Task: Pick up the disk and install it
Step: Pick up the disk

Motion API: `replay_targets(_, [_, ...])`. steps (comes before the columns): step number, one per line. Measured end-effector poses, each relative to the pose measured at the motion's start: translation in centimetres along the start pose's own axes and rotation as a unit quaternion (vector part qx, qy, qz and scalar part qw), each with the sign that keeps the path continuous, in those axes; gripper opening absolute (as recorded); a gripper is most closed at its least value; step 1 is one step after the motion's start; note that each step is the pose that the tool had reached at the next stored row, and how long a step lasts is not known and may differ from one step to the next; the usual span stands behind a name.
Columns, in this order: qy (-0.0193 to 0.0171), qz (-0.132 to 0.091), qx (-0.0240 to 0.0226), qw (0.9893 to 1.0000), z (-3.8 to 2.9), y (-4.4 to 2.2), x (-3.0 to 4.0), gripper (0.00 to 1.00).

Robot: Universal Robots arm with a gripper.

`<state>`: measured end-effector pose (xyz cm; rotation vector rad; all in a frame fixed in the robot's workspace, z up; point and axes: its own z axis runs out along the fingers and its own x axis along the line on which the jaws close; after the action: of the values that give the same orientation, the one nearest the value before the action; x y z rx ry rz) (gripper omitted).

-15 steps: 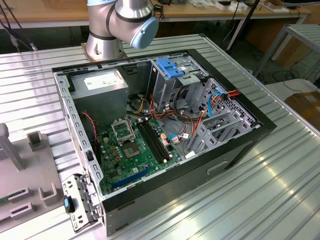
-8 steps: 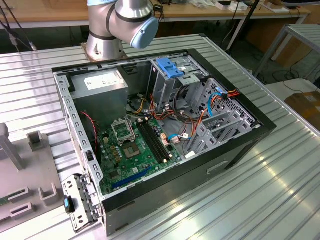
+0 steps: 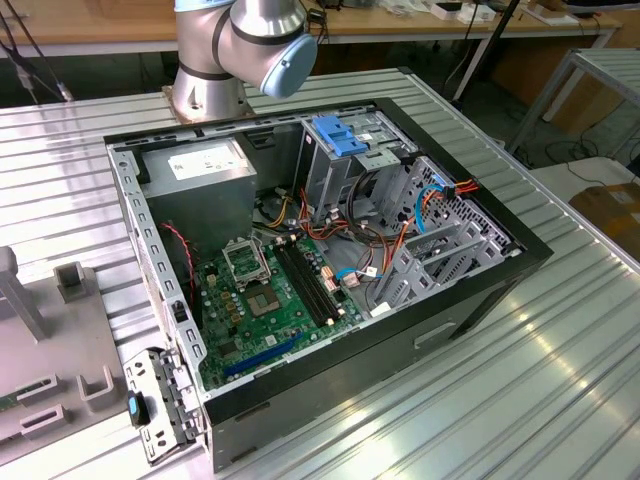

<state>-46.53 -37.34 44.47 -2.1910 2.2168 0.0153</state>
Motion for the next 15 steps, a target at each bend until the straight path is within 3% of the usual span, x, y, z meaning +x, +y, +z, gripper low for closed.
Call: replay_targets(15, [-0.0001,0.000,-0.0003,1.0000,-1.60,-0.02,-0.04,0.37])
